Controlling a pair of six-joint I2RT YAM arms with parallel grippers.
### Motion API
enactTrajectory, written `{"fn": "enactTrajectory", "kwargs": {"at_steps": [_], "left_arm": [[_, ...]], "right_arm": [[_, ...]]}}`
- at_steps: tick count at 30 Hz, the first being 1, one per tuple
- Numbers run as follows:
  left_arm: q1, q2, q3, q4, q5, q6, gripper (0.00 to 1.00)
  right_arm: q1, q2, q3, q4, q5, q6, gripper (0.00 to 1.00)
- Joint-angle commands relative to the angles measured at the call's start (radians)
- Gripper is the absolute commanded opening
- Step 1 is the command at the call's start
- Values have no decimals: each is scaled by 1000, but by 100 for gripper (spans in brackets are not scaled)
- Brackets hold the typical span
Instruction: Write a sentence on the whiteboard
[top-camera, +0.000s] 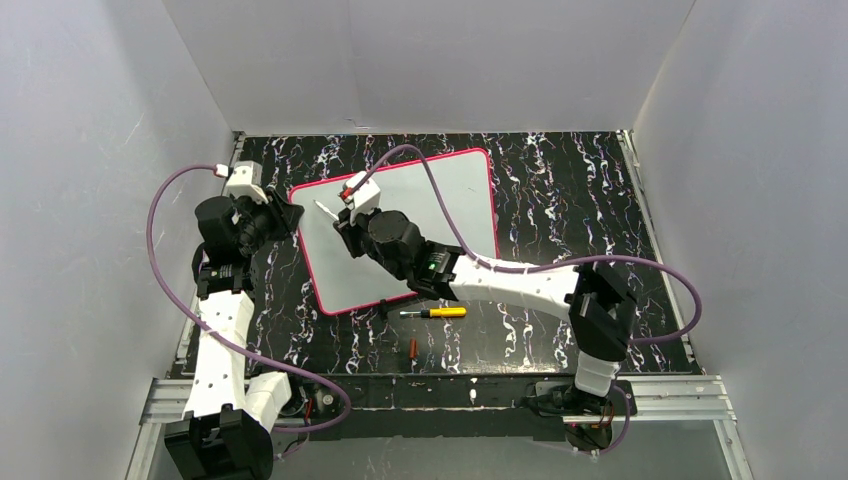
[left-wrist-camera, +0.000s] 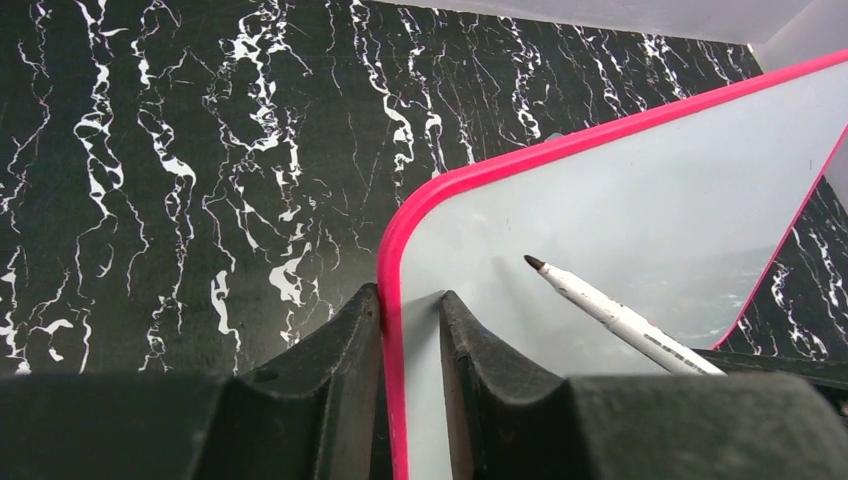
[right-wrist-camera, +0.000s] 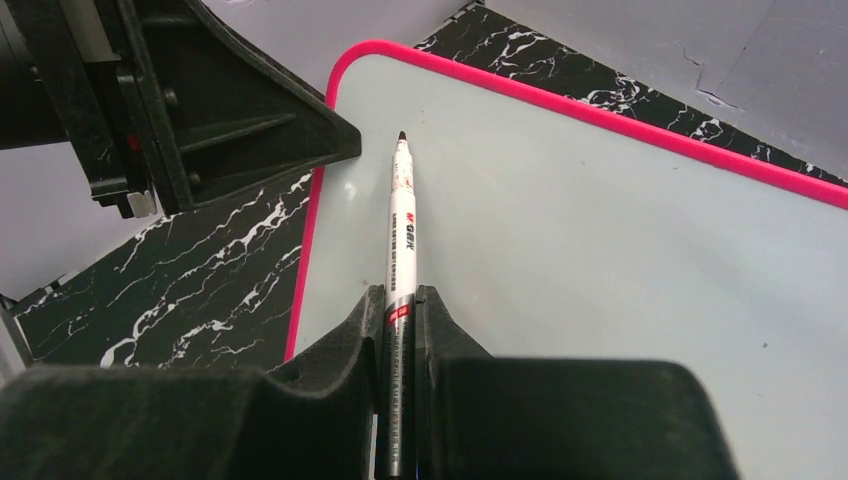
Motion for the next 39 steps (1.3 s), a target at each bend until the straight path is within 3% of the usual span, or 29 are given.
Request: {"fn": "enactTrajectory", "kwargs": {"at_steps": [1, 5, 8, 39], "left_arm": [[-12, -5, 10, -66, 37, 40, 19], [-13, -1, 9, -95, 24, 75, 12], [-15, 1, 6, -103, 31, 94, 0], [-25, -8, 5, -117, 39, 144, 0]], "right_arm": [[7, 27, 72, 40, 14, -22, 1], [8, 45, 85, 36, 11, -22, 1], [8, 60, 100, 25, 20, -22, 1], [11, 67, 60, -77, 87, 22, 1]]}}
